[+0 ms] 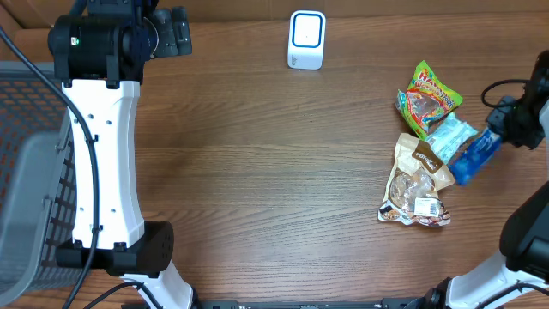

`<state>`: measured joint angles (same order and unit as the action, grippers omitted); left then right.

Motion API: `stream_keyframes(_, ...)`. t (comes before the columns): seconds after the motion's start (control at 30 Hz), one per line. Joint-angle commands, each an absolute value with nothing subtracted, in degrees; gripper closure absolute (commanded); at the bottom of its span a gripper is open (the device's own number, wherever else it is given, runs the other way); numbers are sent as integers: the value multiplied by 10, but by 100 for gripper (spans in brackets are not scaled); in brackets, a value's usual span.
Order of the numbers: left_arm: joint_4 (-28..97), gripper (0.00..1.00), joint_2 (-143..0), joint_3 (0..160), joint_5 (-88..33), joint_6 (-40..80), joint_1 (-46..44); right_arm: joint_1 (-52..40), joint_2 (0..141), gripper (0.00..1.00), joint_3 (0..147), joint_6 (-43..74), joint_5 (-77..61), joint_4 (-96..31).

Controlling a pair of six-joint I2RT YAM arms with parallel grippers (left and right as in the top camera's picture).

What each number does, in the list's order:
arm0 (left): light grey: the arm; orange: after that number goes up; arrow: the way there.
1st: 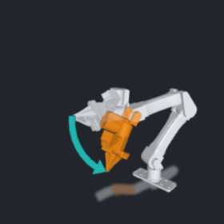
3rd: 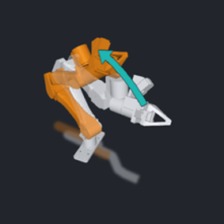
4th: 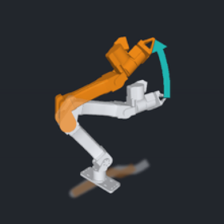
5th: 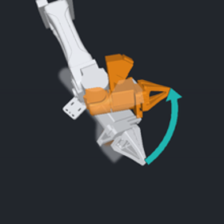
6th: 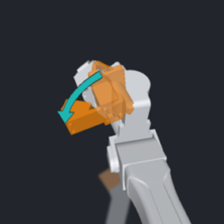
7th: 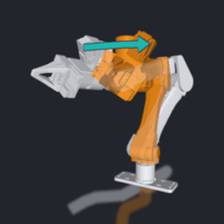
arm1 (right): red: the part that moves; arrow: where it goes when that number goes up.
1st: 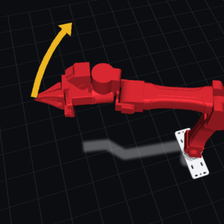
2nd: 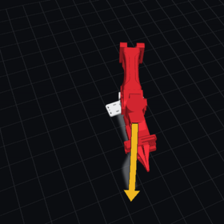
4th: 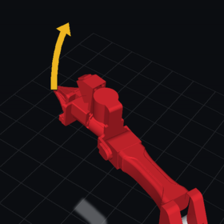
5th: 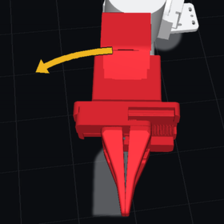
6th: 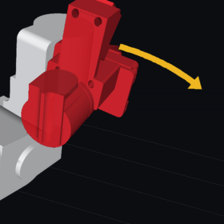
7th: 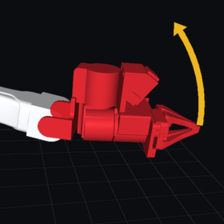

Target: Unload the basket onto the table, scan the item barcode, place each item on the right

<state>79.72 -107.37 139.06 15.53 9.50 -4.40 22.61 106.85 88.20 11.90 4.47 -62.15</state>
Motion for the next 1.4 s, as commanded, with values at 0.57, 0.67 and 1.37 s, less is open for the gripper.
stream_keyframes(0.57, 795, 0, -1076, 1391, 161, 99, -45, 64, 991, 0, 1460, 26, -173, -970)
stream_keyframes(0.67, 795, 1, -1076, 1391, 161, 99, -45, 15, 941, 0, 1471, 92, -184, -970)
stream_keyframes(1.37, 795, 0, -1076, 1391, 161, 99, -45, -51, 855, 0, 1452, 55, 47, -853)
